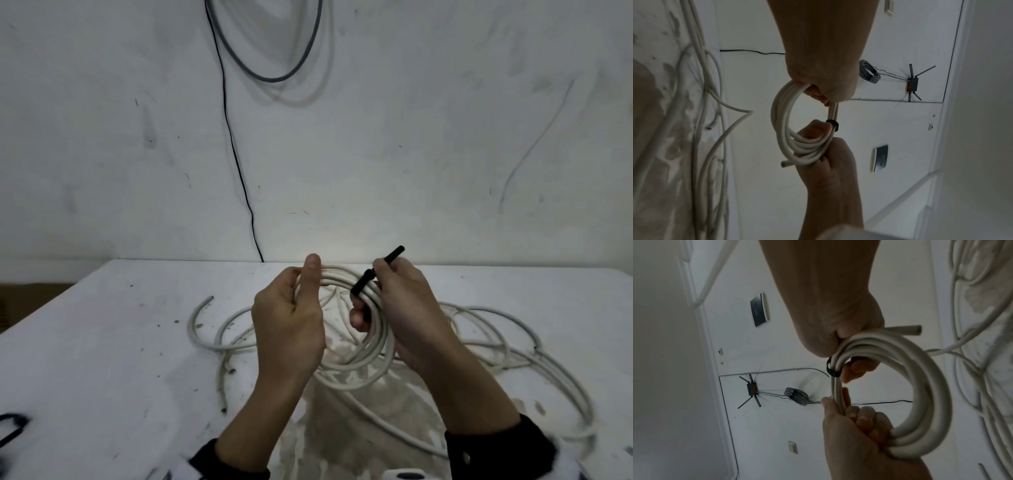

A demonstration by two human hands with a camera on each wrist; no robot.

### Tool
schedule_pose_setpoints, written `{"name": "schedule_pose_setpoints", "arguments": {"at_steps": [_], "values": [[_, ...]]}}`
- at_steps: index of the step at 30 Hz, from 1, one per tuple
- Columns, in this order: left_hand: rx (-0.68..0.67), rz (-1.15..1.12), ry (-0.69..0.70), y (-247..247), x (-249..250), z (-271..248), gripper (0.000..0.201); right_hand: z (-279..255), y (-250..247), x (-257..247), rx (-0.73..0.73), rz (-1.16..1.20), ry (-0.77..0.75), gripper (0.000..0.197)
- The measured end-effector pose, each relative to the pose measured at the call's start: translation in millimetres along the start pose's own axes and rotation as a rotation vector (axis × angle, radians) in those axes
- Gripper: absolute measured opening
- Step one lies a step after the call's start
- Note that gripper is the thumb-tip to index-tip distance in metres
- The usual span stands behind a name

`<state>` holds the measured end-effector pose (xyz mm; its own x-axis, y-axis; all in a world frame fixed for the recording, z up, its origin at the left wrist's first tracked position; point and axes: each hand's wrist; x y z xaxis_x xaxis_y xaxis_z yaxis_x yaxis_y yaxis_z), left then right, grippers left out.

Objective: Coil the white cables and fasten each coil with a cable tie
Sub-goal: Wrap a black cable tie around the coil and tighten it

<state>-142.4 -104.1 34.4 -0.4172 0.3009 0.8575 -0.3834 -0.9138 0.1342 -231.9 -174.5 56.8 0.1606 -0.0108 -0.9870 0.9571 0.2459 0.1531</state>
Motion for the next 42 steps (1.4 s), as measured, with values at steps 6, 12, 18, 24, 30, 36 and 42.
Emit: {"name": "schedule_pose_setpoints", "arguments": {"at_steps": [6, 12, 18, 24, 30, 36, 42], "values": [[0.142, -0.119, -0.121, 0.3, 2.0, 0.2, 0.057, -14.8, 8.1, -7.1, -0.022, 0.110, -0.075, 0.020], [-0.220, -0.366, -0.470, -2.8, 3.3, 4.4, 0.046, -11.2, 4.4, -6.1, 0.086, 0.155, -0.239, 0.022], [-0.635, -0.085, -0.180, -27.4, -2.5, 34.0, 0.024, 3.6, -5.7, -1.8, 0.028, 0.059, -0.216, 0.017], [-0.611, 0.203, 0.394, -23.7, -18.8, 26.4, 0.069, 3.8, -1.0, 3.9, 0.017, 0.075, -0.084, 0.022], [-0.611, 0.064, 0.235, -23.9, -6.4, 23.7, 0.036, 5.0, -7.9, -0.9, -0.088, -0.010, -0.113, 0.024], [-0.534, -0.078, -0.207, -18.6, 1.4, 19.4, 0.026, 2.9, -3.5, 7.6, -0.148, -0.082, -0.170, 0.016], [-0.423, -0.134, -0.232, -19.9, 1.5, 21.1, 0.010, 4.4, -0.2, 11.7, -0.107, -0.109, -0.205, 0.021]]}}
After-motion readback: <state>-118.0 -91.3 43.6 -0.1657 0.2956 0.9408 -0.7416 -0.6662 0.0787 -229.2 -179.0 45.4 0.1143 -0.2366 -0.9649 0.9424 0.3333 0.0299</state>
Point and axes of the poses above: each hand's wrist, its own z-axis towards the middle knuckle, its own y-axis out of the palm, x = y × z, and after that the axes turned 14 degrees about x, right-handed
